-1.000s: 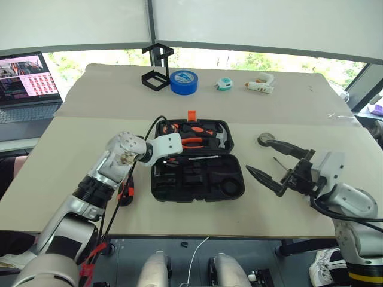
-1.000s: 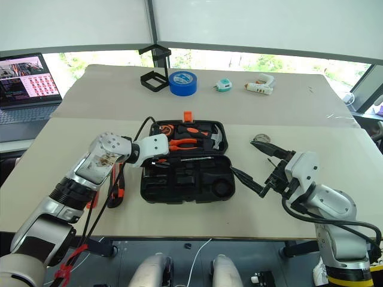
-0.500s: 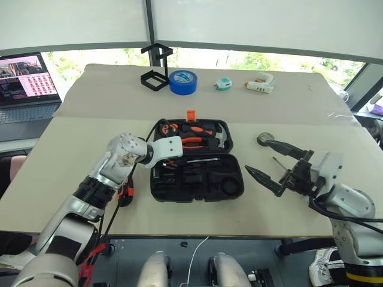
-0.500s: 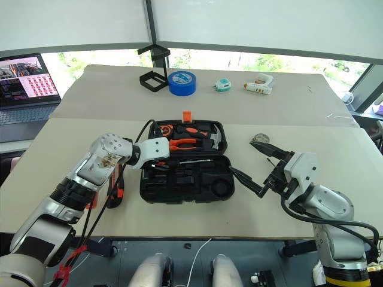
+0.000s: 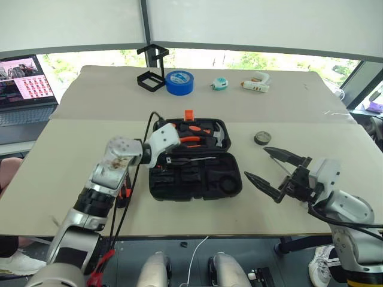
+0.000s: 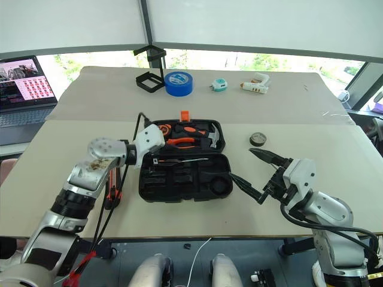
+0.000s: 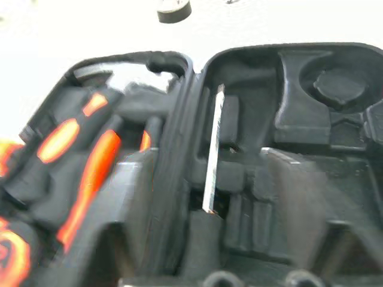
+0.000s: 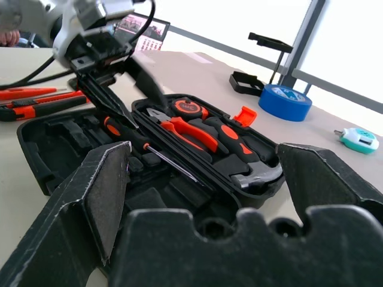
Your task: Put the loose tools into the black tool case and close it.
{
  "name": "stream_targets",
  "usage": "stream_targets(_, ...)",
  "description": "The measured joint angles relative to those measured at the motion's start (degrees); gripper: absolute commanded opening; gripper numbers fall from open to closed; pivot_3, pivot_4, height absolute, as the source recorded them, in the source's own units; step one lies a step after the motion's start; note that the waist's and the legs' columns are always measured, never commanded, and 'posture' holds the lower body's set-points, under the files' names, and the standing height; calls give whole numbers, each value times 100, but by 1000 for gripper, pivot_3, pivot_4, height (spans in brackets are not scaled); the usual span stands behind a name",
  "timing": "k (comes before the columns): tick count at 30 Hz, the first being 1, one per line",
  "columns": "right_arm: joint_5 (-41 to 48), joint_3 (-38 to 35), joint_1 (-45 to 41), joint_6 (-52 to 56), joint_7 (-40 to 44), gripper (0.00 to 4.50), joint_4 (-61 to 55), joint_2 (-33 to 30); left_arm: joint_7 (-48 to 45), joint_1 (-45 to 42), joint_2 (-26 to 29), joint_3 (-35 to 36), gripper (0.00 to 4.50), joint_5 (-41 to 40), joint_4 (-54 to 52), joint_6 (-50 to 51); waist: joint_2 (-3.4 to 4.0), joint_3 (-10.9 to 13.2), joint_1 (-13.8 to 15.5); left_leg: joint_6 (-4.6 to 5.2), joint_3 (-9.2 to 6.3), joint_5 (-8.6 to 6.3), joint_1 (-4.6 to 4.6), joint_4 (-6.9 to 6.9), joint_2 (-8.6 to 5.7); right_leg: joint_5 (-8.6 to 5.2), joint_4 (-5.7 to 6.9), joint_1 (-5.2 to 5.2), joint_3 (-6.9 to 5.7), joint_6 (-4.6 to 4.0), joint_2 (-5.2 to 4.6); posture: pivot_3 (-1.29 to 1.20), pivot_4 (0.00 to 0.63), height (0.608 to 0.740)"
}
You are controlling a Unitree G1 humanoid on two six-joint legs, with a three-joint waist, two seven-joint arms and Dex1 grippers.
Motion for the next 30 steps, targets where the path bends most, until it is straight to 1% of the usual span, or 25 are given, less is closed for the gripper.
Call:
stream_targets(1, 0, 0, 36, 0, -3, 4500, -4, 8, 85, 80, -4, 29, 1211, -3, 57, -1, 0, 0, 9, 0, 0, 0, 0, 1, 0, 0, 0, 0, 0, 0, -1, 0, 150, 740)
stream_targets(3, 0, 0, 121, 0, -4, 4500, -6, 35, 268, 137, -55, 81, 542, -2, 187, -44, 0, 0, 43, 0, 2, 0, -3, 2, -4, 1, -2, 1, 0, 3, -4, 0, 150, 740)
stream_targets(4, 1, 0, 155, 0, -2, 4500, -11, 49, 387, 142, -118, 111, 119, 0, 256, -93, 0, 0, 69, 0, 4, 0, -4, 4, -5, 3, -5, 2, 1, 6, -5, 0, 150, 740)
stream_targets(5, 1, 0, 175, 0, 1, 4500, -19, 49, 463, 142, -164, 114, 22, 2, 300, -128, 0, 0, 77, 1, 5, 0, -7, 5, -7, 3, -7, 4, 3, 7, -5, 0, 150, 740)
stream_targets(10, 1, -7, 207, 0, 10, 4500, -32, 49, 586, 136, -440, -58, 22, 18, 555, -176, 0, 0, 72, 3, 11, -2, -7, 6, -8, 7, -9, 3, 10, 12, -2, 0, 150, 740)
stream_targets(18, -1, -16, 215, 0, 7, 4500, -29, 49, 722, 43, -564, -278, 22, 202, 749, -239, 3, -4, 86, 4, 13, -2, 5, 6, -11, 7, -9, 17, 14, 13, -3, 0, 150, 740)
stream_targets(20, -3, -17, 237, 0, 1, 4500, -29, 51, 770, -2, -581, -319, 22, 242, 801, -131, 6, -9, 88, 6, 14, -3, 21, 5, -12, 6, -11, 32, 15, 14, -3, 0, 150, 740)
stream_targets(23, -4, -20, 295, 0, -21, 4500, -29, 105, 817, 30, -670, -301, 22, 221, 813, -45, 27, -22, 88, 23, 16, -16, 87, -2, -10, 1, -30, 103, 14, 20, -5, 0, 150, 740)
stream_targets(25, -3, -61, 328, 0, -32, 4500, -31, 108, 821, 180, -705, -112, 522, 62, 798, -165, 32, -25, 78, 24, 13, -17, 86, -4, -9, 1, -31, 98, 22, 20, -7, 0, 150, 740)
stream_targets(26, -1, -119, 364, 0, -33, 4500, -30, 107, 777, 308, -721, 23, 632, -100, 768, -270, 32, -25, 69, 26, 11, -18, 85, -4, -6, 1, -30, 95, 26, 19, -6, 0, 150, 740)
stream_targets(28, 9, -344, 454, 0, -29, 4500, -21, 80, 570, 595, -660, 281, 1375, -422, 641, -496, 33, -23, 55, 27, 13, -18, 74, -6, -6, 2, -30, 82, 29, 19, -6, 0, 150, 740)
stream_targets(30, 15, -639, 645, -4, -7, 4500, 69, -7, 313, 848, -479, 652, 2085, -786, 378, -800, 31, -22, 41, 28, 13, -19, 72, -10, -2, 2, -30, 77, 30, 18, -4, 0, 150, 740)
